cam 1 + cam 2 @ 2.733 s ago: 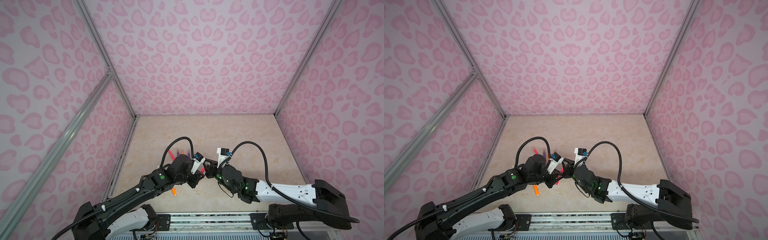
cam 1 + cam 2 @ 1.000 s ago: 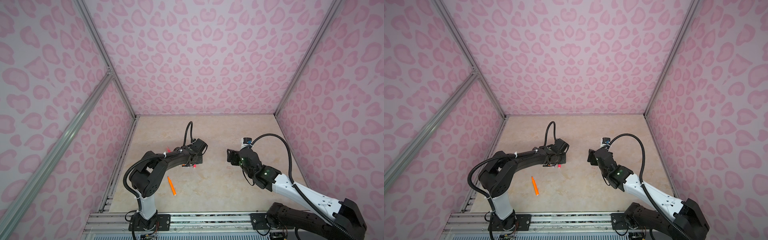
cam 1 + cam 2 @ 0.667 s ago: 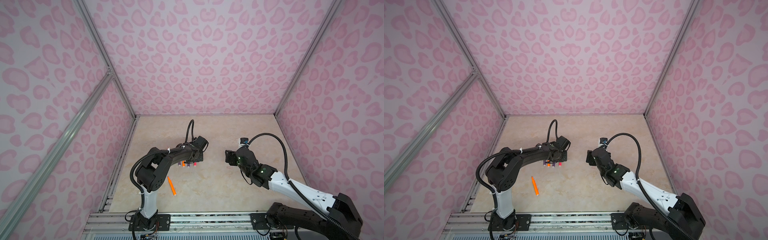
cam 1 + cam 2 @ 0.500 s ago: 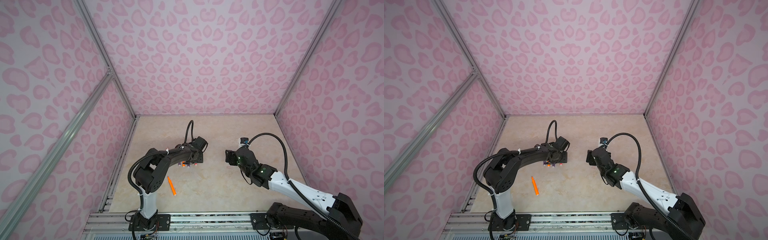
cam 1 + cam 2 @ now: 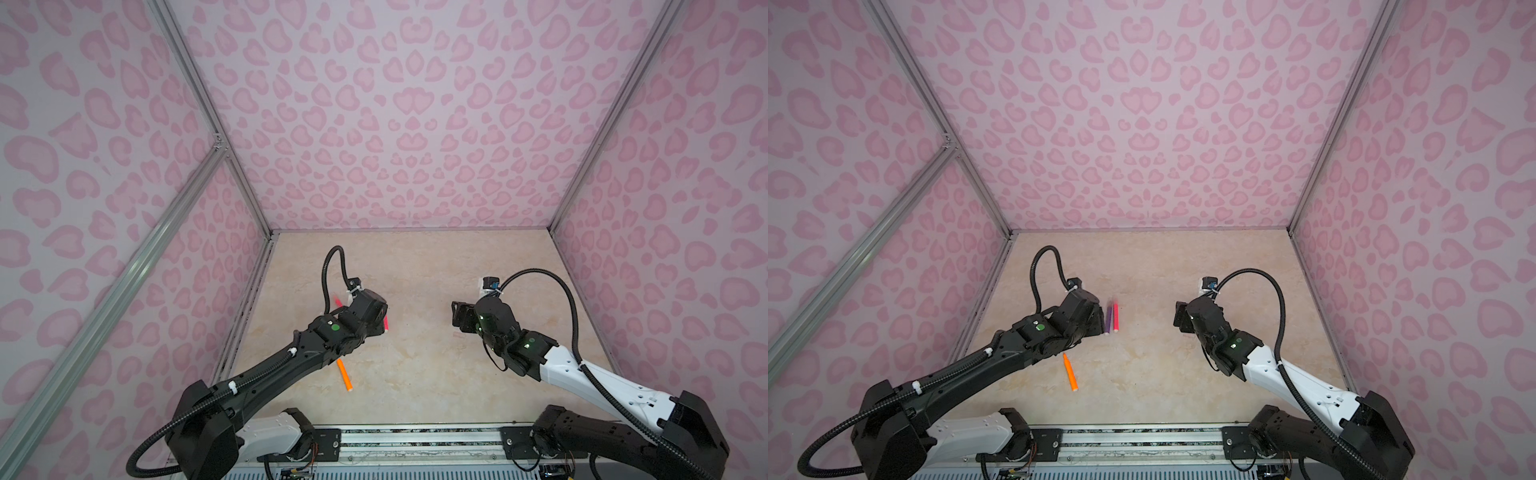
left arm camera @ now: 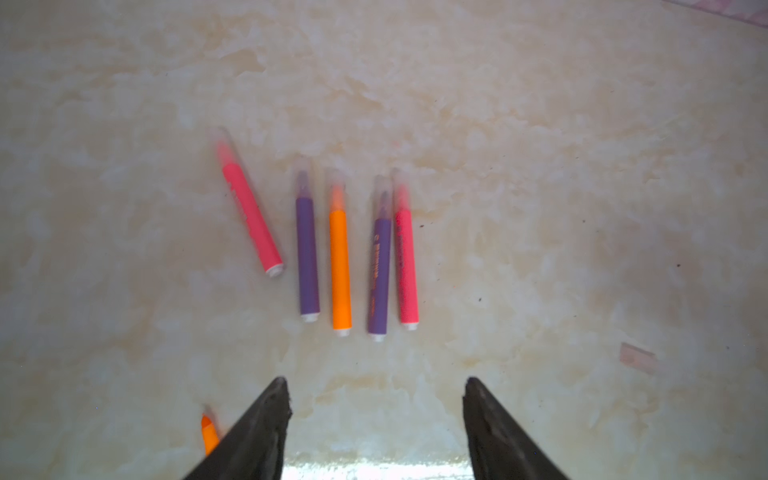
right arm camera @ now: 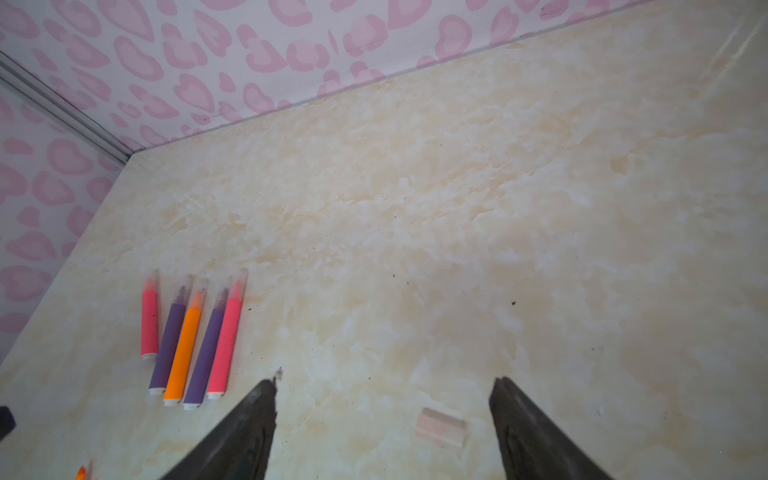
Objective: Insert the pens into the pen caps
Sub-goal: 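Move the left gripper over the orange marker and close on it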
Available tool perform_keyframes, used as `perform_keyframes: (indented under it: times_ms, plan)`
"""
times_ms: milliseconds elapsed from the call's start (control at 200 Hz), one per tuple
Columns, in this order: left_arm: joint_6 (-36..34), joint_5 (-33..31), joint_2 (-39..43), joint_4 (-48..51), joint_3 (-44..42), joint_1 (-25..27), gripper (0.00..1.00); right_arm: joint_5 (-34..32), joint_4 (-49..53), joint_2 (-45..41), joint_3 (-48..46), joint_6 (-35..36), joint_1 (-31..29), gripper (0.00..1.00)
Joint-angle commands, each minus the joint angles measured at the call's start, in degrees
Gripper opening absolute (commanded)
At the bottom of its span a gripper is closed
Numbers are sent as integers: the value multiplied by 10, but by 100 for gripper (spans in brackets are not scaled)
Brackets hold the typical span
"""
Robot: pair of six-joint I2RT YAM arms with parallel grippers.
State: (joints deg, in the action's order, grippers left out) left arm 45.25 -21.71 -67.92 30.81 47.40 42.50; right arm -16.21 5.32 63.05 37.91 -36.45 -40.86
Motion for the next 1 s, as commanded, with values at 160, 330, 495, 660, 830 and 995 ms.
perform_keyframes:
  times_ms: [160, 330, 495, 660, 830, 995]
  plan:
    - [202, 7, 36, 192, -61, 1, 62, 54, -7, 19, 3, -20, 0, 81]
    - [265, 58, 22, 185, -101, 1, 60, 68, 12, 36, 19, -18, 0, 81]
    - [268, 90, -8, 141, -113, 3, 60, 71, 12, 44, 20, -19, -1, 80]
    - [281, 87, -26, 128, -126, 9, 55, 68, 14, 39, 20, -19, 0, 80]
    - [280, 81, -49, 130, -127, 12, 47, 65, 16, 34, 20, -19, 0, 80]
    - [280, 75, -74, 129, -132, 14, 42, 66, 15, 35, 19, -20, 0, 80]
